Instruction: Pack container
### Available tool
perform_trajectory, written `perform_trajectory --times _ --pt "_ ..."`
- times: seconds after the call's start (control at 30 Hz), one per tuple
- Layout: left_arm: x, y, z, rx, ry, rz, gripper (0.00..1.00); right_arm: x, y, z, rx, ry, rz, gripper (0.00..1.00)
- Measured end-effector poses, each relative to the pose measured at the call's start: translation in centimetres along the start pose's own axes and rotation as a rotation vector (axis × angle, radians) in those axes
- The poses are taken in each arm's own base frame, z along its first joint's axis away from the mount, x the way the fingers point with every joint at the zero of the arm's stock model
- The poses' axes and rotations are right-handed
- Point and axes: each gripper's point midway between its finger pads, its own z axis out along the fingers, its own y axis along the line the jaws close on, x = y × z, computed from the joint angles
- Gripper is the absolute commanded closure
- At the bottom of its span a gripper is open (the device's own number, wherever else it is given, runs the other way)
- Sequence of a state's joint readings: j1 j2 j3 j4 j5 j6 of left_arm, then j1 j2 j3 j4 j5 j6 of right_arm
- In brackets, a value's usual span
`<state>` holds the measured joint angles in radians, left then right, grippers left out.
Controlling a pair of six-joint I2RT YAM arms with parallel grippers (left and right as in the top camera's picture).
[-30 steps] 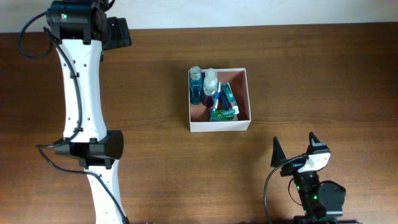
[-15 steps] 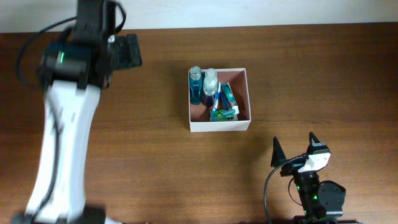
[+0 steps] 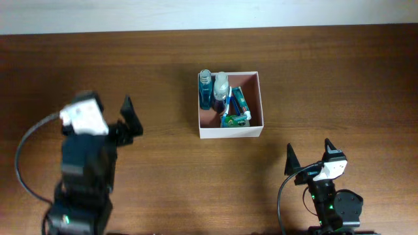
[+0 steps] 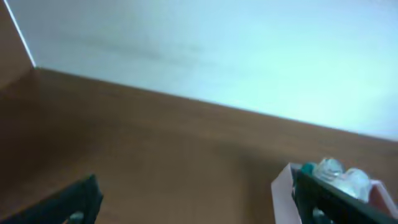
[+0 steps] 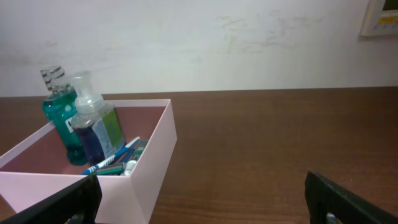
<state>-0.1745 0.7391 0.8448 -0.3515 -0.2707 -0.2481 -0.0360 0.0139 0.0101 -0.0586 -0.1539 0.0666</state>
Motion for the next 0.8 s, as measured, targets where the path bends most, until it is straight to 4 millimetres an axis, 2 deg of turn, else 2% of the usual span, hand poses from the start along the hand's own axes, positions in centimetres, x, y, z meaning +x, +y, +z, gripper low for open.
perform_trajectory --times 0.13,0.3,0.57,0.8 --pt "0.7 0.7 -1.8 0.039 -0.153 -0.044 0.01 0.0 0.0 0.0 0.0 0.0 0.0 0.01" --pt "2.6 1.7 -3.5 0.081 -0.32 -0.092 0.01 0.0 0.0 0.0 0.0 0.0 0.0 0.01" --pt "7.1 3.3 -3.2 0.074 -0.372 -0.105 0.01 0.0 0.0 0.0 0.0 0.0 0.0 0.01" --pt "9.9 4.6 -2.8 0.077 -0.385 -0.091 0.01 0.0 0.0 0.0 0.0 0.0 0.0 0.01"
